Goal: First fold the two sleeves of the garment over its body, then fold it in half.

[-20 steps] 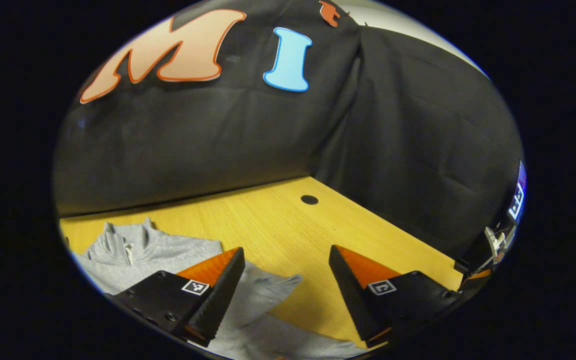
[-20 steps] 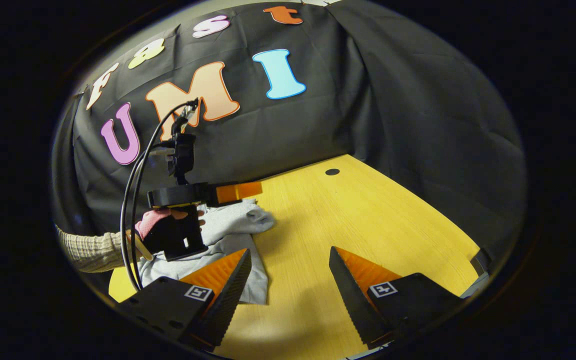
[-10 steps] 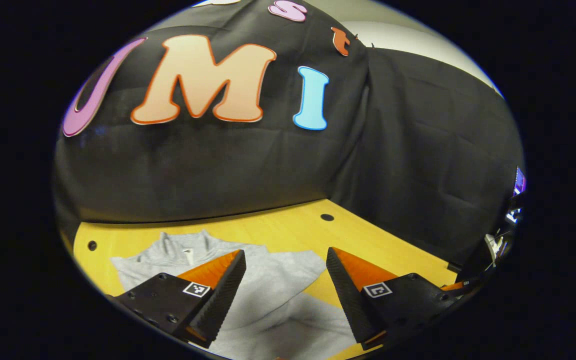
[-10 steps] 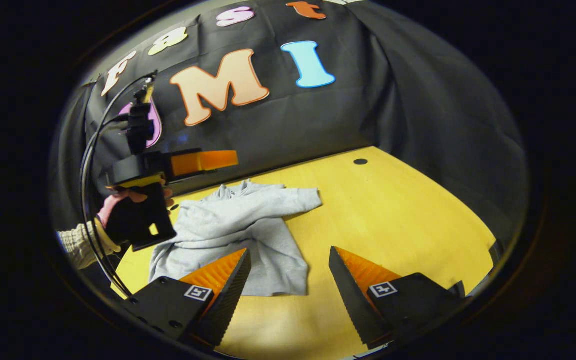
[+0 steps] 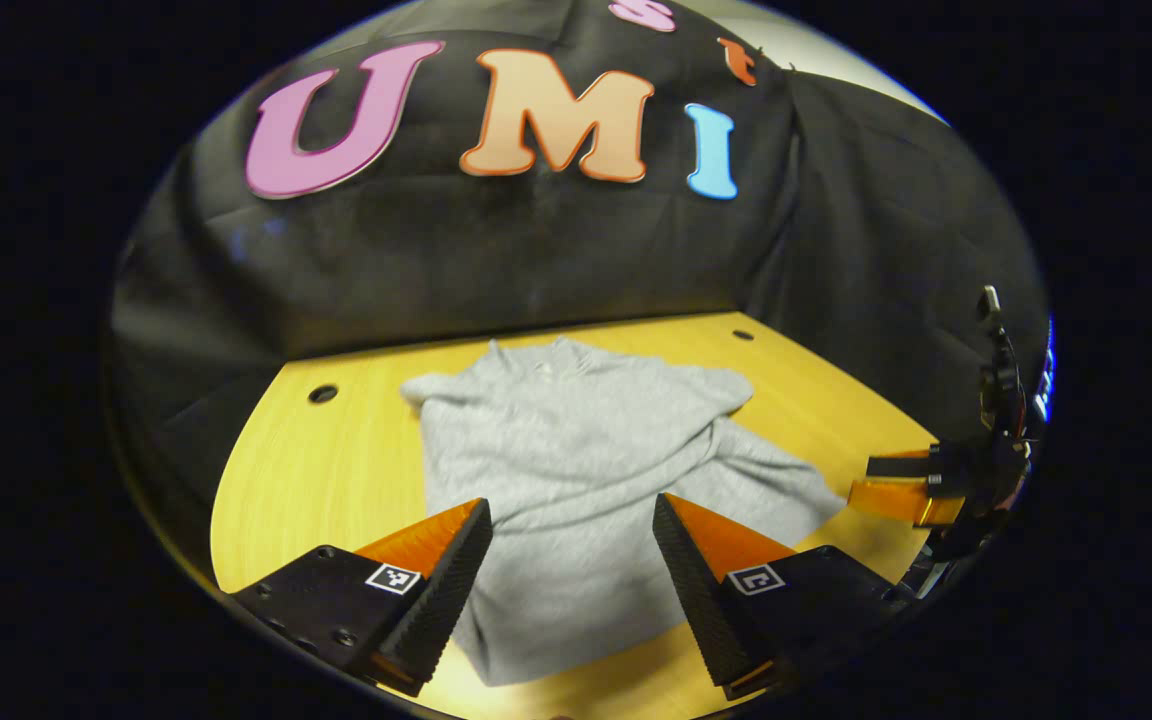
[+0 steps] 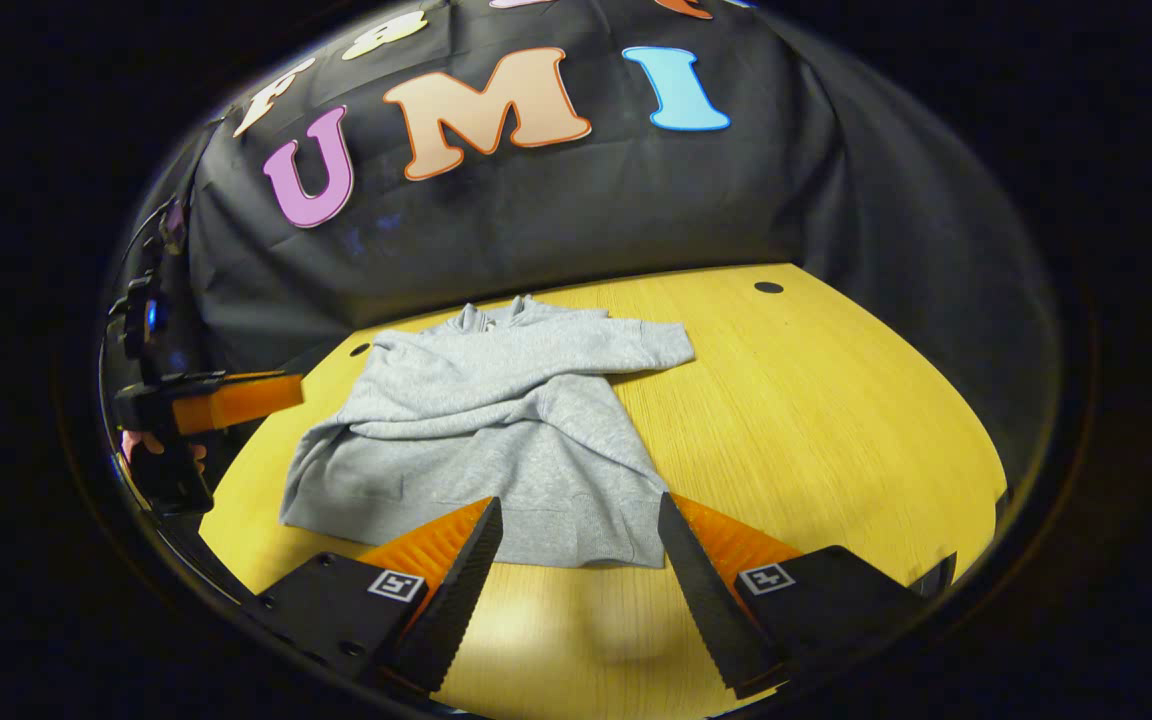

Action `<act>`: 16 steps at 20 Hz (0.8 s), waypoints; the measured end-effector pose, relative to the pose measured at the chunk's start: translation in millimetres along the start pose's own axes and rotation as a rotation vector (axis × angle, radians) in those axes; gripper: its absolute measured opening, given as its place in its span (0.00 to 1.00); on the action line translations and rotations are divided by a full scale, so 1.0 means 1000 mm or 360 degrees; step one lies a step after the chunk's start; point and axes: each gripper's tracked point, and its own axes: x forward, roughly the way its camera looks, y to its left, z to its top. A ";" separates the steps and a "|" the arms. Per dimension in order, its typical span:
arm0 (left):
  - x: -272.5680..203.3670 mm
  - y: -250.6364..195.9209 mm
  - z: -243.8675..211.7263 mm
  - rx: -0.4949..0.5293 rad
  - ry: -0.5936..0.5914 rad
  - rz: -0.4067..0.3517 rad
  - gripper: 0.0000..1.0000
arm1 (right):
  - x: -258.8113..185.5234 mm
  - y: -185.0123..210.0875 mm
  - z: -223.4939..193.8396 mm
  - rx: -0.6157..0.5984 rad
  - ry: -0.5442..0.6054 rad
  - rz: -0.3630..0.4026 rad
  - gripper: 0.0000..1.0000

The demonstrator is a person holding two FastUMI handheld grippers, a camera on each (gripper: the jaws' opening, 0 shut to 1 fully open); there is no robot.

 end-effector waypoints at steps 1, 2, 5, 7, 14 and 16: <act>-0.008 0.007 -0.018 -0.0030 0.0040 0.0023 0.95 | 0.004 -0.001 -0.004 -0.0005 0.0033 0.0003 0.98; -0.014 0.011 -0.032 -0.0059 0.0077 0.0046 0.95 | 0.009 -0.005 -0.011 -0.0019 0.0065 -0.0001 0.98; -0.031 0.022 -0.075 -0.0132 0.0181 0.0114 0.95 | 0.026 -0.018 -0.023 -0.0123 0.0125 -0.0039 0.98; -0.034 0.025 -0.097 -0.0152 0.0230 0.0153 0.95 | 0.032 -0.021 -0.029 -0.0182 0.0161 -0.0056 0.94; -0.028 0.026 -0.131 -0.0176 0.0310 0.0246 0.96 | 0.047 -0.015 -0.041 -0.0253 0.0225 -0.0047 0.94; -0.026 0.027 -0.132 -0.0147 0.0310 0.0262 0.95 | 0.047 -0.015 -0.042 -0.0241 0.0230 -0.0044 0.90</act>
